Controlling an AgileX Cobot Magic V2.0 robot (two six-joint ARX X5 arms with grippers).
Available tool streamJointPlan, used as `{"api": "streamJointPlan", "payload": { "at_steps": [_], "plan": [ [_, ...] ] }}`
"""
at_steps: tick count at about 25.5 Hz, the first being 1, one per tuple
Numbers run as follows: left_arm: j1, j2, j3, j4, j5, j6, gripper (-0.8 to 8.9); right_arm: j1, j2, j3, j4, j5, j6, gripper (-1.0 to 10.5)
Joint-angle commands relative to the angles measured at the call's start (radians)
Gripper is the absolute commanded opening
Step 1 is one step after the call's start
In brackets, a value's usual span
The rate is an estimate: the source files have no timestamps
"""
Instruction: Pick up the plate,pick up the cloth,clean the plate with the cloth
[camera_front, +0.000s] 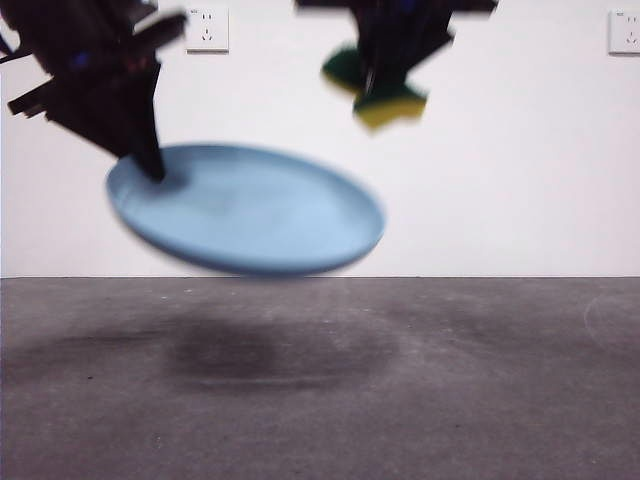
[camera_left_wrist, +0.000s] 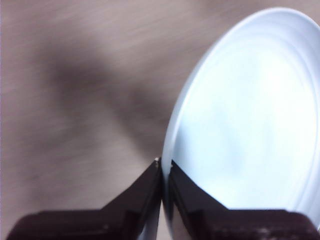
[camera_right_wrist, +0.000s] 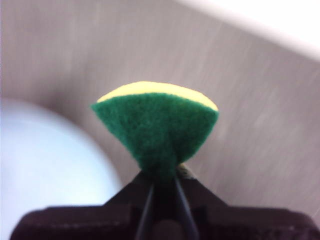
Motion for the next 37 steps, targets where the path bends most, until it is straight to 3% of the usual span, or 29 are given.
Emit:
{"api": "streamJointPlan", "payload": {
  "at_steps": [1, 7, 14, 16, 19, 20, 28, 37],
  "plan": [
    [0.007, 0.05, -0.002, 0.031, -0.081, 0.031, -0.08, -0.002, -0.107, 0.017, 0.018, 0.003, -0.005, -0.1],
    [0.034, 0.182, -0.002, 0.182, -0.131, 0.03, -0.08, -0.002, -0.298, 0.017, -0.029, 0.004, -0.004, -0.1],
    [0.045, 0.305, -0.002, 0.2, -0.13, 0.03, 0.06, -0.003, -0.365, 0.017, -0.141, 0.006, 0.013, -0.1],
    [0.045, 0.322, -0.002, 0.198, -0.124, 0.03, 1.17, -0.004, -0.367, 0.017, -0.17, 0.006, 0.015, -0.1],
    [0.045, 0.323, -0.002, 0.2, -0.124, 0.026, 5.04, -0.005, -0.362, 0.016, -0.197, 0.006, 0.016, -0.1],
    [0.044, 0.319, -0.002, 0.2, -0.124, 0.021, 5.52, -0.005, -0.357, 0.017, -0.196, 0.006, 0.02, -0.1],
    [0.036, 0.278, -0.002, 0.174, -0.117, -0.021, 5.52, -0.011, -0.282, 0.016, -0.197, 0.003, 0.023, -0.1],
    [0.012, 0.064, -0.002, 0.142, -0.051, -0.035, 5.52, -0.061, -0.063, 0.016, -0.227, 0.002, 0.049, -0.1]
  ]
}}
